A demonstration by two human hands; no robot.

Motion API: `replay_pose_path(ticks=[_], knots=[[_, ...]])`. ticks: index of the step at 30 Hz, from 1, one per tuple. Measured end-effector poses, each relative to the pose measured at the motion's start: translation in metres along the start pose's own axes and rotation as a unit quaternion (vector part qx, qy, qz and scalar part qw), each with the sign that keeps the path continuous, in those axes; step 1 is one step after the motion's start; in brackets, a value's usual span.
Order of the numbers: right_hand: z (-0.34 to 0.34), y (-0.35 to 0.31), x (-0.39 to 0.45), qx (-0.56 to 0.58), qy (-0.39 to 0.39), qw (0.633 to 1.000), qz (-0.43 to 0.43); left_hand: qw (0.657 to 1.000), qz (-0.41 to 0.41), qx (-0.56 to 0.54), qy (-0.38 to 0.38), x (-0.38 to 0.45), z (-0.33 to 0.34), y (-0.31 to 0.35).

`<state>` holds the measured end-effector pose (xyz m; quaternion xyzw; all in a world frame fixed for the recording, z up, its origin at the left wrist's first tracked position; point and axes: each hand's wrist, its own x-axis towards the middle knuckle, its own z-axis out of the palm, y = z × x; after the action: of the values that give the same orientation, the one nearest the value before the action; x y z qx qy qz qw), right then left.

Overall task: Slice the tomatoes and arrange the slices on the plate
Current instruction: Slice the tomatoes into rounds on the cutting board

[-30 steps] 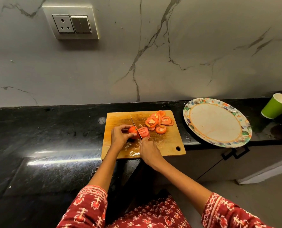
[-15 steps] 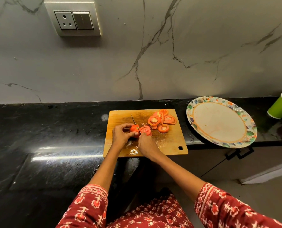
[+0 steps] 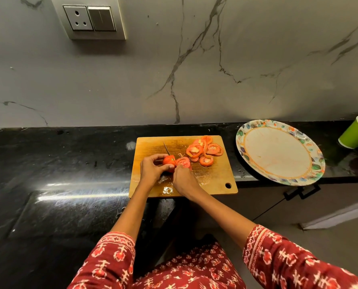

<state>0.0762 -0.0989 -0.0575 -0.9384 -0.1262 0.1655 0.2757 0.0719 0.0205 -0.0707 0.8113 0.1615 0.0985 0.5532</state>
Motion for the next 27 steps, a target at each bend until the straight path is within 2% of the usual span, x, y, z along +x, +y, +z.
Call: replay_pose_path(ticks=[5,13,21,27], knots=[[0.008,0.017,-0.017,-0.032,-0.005,0.999,-0.008,1.000,0.002,0.005,0.003,0.002,-0.001,0.000],[0.006,0.011,-0.005,-0.017,-0.024,1.000,0.008,1.000,0.005,0.004,0.007,-0.001,0.000,0.000],[-0.001,0.045,-0.033,-0.030,-0.043,0.999,-0.002,1.000,-0.013,0.006,0.011,0.004,-0.002,-0.002],[-0.019,0.038,-0.024,0.002,-0.011,1.000,-0.026,1.000,-0.003,0.007,0.001,0.001,-0.001,0.000]])
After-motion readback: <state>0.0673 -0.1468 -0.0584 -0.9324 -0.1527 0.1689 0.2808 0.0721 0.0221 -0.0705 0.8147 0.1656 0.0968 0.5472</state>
